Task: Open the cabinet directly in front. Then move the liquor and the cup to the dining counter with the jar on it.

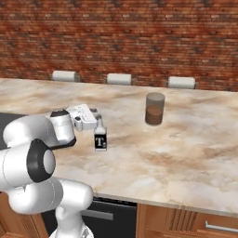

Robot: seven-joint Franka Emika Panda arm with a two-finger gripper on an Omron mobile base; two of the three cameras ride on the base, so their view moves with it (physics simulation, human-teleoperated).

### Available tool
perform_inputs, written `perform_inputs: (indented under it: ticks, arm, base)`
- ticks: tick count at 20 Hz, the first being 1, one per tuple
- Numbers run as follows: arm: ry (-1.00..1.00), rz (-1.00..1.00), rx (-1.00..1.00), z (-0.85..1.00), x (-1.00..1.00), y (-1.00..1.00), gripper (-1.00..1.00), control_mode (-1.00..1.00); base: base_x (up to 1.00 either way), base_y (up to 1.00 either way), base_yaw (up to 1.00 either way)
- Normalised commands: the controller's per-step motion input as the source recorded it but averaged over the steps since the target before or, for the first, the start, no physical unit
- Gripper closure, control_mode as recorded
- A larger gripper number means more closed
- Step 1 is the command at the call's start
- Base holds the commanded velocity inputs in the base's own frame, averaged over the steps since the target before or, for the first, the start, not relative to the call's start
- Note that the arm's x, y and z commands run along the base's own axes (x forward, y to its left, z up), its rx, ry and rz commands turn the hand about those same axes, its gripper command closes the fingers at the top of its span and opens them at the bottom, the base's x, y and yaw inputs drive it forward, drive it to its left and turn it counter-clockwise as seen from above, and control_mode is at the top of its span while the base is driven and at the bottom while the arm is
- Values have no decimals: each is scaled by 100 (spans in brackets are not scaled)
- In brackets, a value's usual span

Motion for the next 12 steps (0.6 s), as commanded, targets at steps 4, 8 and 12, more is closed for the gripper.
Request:
perform_inputs:
  ticks: [4,8,12]
  arm:
    - [-9,0,0,-20,0,0,-100,-100]
    - [-12,0,0,-11,-1,2,-100,-100]
    - [-10,-4,0,2,-8,18,-100,-100]
  base:
    - [0,0,0]
    - [0,0,0]
    - [0,0,0]
